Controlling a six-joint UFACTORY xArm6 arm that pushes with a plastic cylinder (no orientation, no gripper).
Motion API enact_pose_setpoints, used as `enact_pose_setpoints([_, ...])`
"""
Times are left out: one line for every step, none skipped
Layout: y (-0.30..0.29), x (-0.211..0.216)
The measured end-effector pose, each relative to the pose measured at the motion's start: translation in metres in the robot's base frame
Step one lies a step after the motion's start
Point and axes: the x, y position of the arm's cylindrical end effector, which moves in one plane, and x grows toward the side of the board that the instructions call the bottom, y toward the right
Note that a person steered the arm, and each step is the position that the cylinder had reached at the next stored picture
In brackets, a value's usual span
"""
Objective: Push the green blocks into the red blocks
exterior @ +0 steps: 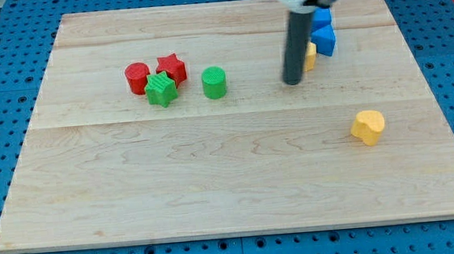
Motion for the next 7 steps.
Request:
enact_pose_setpoints([-0.076, 0.0])
enact_pose_setpoints([-0.105, 0.004])
enact_pose_setpoints([-0.074, 0.007])
enact_pose_setpoints([0.038, 0.007])
enact_pose_setpoints([0.114, -0.003])
enact_pose_setpoints([0.123, -0.037])
enact_pose_setpoints([0.123, -0.075])
